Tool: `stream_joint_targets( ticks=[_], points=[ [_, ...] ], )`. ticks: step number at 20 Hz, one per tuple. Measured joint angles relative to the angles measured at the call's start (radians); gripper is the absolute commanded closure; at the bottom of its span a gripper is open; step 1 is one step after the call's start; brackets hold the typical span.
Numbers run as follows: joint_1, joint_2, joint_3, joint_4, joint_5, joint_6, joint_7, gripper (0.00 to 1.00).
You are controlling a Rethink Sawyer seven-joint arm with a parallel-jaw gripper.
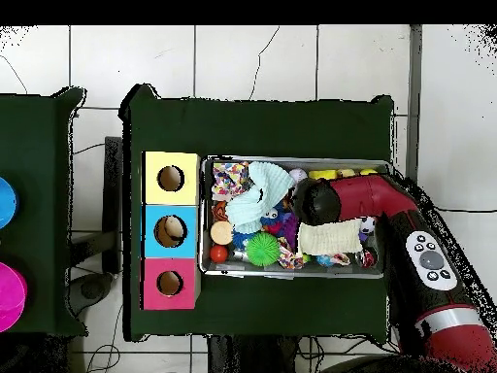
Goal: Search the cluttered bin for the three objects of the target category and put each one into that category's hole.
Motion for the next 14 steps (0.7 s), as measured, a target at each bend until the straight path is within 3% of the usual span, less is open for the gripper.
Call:
stream_joint_targets(
  ticks=[14],
  points=[
    [-0.004, -0.029, -0.022, 0.006, 0.001, 0.010, 0.000, 0.00]
  ],
)
